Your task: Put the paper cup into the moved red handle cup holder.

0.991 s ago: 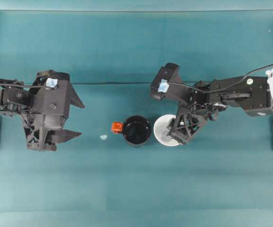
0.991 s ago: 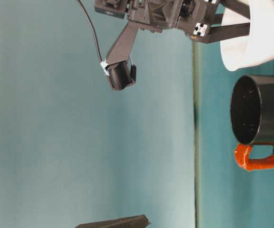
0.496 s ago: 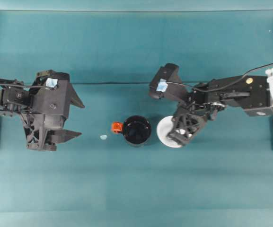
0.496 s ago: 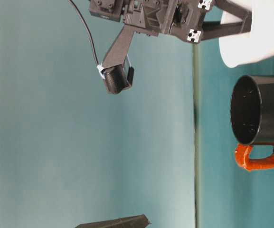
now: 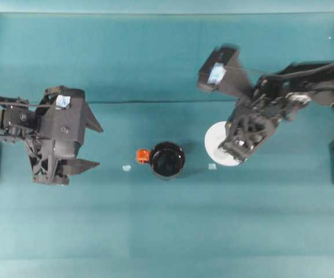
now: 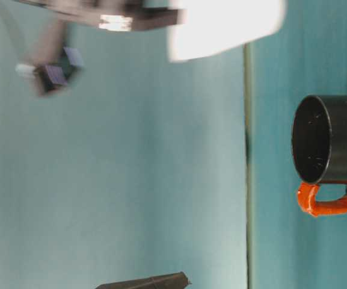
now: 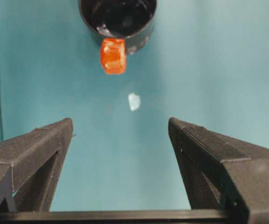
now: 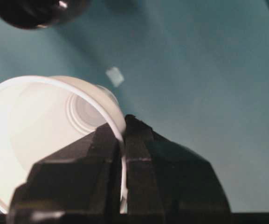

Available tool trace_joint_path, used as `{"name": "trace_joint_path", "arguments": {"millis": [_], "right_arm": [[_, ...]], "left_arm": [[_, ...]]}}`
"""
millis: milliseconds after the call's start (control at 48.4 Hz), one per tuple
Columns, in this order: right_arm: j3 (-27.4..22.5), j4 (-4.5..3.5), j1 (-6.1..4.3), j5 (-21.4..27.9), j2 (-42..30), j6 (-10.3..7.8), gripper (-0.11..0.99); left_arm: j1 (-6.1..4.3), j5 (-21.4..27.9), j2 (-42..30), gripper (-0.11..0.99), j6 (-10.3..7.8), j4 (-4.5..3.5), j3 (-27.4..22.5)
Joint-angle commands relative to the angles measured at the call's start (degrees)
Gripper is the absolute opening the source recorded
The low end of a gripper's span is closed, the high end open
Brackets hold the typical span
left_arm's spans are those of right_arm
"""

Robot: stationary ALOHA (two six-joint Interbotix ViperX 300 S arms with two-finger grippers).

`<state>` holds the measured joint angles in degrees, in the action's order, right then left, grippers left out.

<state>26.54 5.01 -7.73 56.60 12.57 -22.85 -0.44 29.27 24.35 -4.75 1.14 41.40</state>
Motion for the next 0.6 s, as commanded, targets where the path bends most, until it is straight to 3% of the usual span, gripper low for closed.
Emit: {"name": "trace_joint_path", "arguments": {"millis": [0,227,310,434,578], "right_arm": [[-2.81,0.18,0.09,0.79,7.38,0.00,-0.11],[-5.89,0.09,0.18,0.44,3.78,0.18,-0.11],[-7.82,-0.35,0.00,-0.44,1.85,0.35,-0.11],[-11.78,-0.79,-0.26,-0.88,-2.72,1.67,-0.11],[-15.56,-0.70,-0.18,-0.26,-8.17,2.81,-0.11]], "left_arm": [[-0.09,-0.35,0.62,0.91,0.09,0.09,-0.88],[-0.09,-0.35,0.70,0.91,0.09,0.09,-0.97],[0.00,-0.35,0.62,0.91,0.09,0.18,-0.88],[0.00,-0.35,0.70,0.91,0.00,0.09,-0.88],[-0.09,-0.26,0.79,0.91,0.09,0.18,-0.79]]}}
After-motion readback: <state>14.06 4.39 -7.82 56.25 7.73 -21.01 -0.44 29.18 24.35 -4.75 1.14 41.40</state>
